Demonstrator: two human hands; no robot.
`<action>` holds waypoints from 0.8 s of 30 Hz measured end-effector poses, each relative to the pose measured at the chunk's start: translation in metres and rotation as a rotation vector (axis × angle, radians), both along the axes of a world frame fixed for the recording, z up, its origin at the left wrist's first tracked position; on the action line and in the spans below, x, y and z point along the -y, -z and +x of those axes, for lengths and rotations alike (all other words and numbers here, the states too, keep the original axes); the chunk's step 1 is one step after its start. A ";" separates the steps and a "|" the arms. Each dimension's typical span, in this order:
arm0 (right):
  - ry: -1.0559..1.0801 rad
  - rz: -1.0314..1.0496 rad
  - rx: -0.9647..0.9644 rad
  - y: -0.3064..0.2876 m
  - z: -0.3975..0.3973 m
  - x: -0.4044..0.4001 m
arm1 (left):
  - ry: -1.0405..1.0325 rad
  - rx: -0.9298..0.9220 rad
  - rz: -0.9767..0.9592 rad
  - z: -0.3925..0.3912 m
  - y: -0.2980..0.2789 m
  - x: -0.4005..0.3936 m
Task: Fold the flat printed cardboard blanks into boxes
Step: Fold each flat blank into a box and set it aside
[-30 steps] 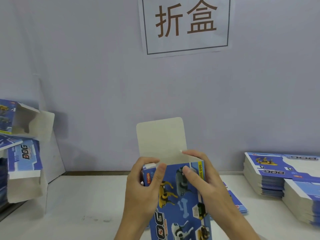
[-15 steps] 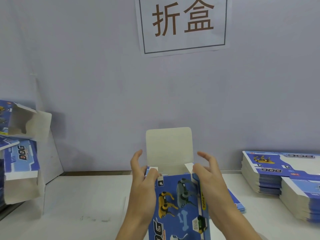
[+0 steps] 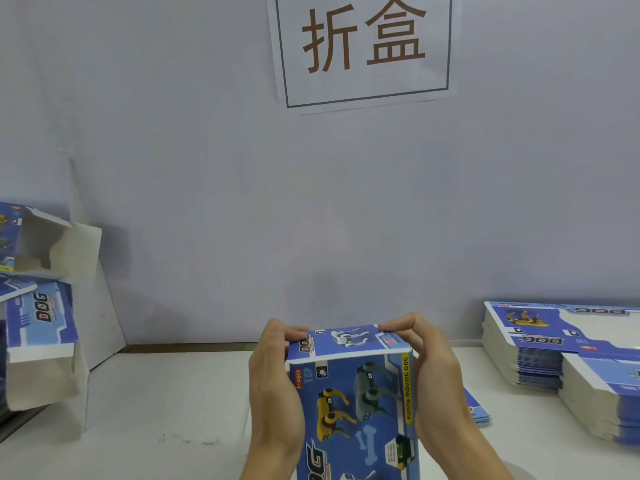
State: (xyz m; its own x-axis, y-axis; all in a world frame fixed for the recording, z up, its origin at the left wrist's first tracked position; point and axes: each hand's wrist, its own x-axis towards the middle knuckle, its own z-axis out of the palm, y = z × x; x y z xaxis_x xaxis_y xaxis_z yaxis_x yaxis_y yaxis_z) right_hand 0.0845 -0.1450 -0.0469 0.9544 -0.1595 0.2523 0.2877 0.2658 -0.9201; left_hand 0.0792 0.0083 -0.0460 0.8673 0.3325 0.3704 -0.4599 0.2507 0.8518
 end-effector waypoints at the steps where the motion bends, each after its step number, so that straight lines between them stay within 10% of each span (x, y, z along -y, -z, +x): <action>1: -0.015 -0.009 0.003 -0.001 0.002 0.000 | -0.004 0.007 0.039 0.000 0.000 0.001; 6: -0.247 -0.033 0.007 -0.008 0.003 0.007 | 0.091 -0.087 -0.051 0.001 -0.003 -0.003; 13: 0.024 -0.128 0.071 -0.016 -0.004 0.028 | 0.204 -0.137 0.035 0.000 -0.017 -0.018; 24: -0.326 -0.356 -0.327 -0.020 0.005 0.017 | 0.288 -0.302 0.195 0.007 -0.010 -0.042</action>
State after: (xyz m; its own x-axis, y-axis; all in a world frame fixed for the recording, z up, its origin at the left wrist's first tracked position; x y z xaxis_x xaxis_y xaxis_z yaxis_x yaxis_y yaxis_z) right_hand 0.0896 -0.1623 -0.0267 0.9773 0.1964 -0.0791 -0.0708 -0.0488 -0.9963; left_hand 0.0862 0.0502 -0.0361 0.9928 0.0113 0.1191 -0.1194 0.1533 0.9809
